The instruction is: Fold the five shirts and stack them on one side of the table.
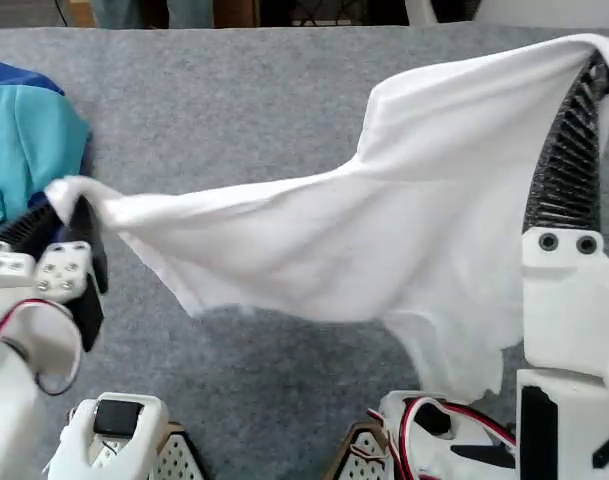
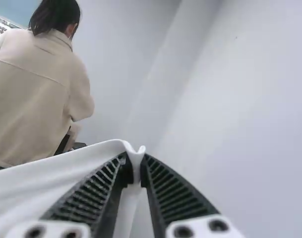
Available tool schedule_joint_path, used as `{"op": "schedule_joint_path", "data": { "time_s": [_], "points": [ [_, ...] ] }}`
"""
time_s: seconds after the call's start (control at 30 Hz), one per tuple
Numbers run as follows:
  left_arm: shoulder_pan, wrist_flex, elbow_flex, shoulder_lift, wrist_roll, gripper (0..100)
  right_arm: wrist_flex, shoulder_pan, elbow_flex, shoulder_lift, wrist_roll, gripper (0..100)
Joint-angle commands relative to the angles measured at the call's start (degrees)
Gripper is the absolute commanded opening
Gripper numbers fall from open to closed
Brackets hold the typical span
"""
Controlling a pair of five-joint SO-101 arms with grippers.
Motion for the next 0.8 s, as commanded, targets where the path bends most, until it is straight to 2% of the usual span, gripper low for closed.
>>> {"op": "schedule_joint_path", "data": {
  "time_s": [0.0,0.27,0.53,0.7,0.77],
  "points": [
    [0.0,0.2,6.8,-4.6,-1.3,3,-0.6,0.4,0.4,0.3,3.0,1.3],
    [0.0,0.2,11.7,-11.0,0.5,3,-0.4,0.4,0.3,-1.2,3.4,1.3],
    [0.0,0.3,12.1,-11.3,0.9,3,5.2,0.4,0.7,-2.2,3.5,1.4],
    [0.2,-0.5,12.4,-10.5,0.9,3,5.1,0.6,9.0,1.6,4.9,1.4],
    [0.2,-3.5,14.6,-9.1,0.9,3,3.3,0.6,13.7,4.3,5.0,1.4]
  ]
}}
